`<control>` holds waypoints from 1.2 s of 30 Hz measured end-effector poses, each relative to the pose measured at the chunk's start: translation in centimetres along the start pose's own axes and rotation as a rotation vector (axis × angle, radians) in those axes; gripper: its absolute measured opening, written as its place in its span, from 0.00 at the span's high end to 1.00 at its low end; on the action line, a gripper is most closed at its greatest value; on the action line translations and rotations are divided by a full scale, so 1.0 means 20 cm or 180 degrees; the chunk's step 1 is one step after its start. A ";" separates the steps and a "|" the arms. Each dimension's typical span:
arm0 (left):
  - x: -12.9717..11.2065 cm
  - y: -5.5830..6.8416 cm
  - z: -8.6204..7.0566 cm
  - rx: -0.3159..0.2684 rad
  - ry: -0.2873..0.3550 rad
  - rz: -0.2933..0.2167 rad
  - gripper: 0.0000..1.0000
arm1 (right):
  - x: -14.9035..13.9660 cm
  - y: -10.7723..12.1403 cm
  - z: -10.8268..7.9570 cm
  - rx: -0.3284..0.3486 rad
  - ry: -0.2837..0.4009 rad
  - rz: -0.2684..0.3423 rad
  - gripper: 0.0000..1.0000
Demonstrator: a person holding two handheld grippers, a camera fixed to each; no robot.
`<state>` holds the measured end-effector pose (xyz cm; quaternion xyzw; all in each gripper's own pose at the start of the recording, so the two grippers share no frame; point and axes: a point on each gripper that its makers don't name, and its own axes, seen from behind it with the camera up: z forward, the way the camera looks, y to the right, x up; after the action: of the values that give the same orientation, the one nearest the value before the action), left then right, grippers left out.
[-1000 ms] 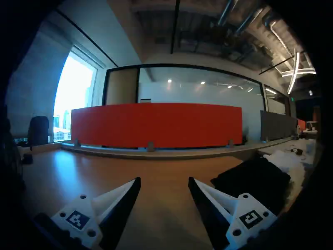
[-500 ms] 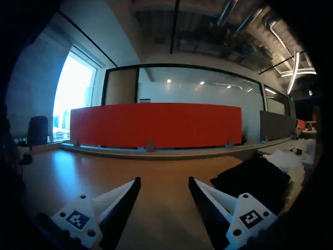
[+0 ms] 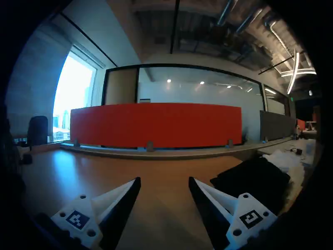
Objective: Fold towel
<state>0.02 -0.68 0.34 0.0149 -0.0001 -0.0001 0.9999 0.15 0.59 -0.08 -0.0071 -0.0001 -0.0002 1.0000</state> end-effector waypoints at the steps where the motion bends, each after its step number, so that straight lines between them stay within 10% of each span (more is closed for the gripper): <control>1: 0.00 0.00 0.00 0.0000 0.0000 0.0000 0.01 | 0.00 0.00 0.00 0.0000 0.0000 0.0000 0.11; 36: -0.01 0.00 0.01 0.0000 -0.0003 -0.0013 0.00 | 0.00 0.00 0.00 0.0000 0.0000 0.0001 0.00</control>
<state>-0.14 -0.68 0.47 0.0149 -0.0005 -0.0022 0.9999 0.09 0.62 -0.02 -0.0071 -0.0002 0.0000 1.0000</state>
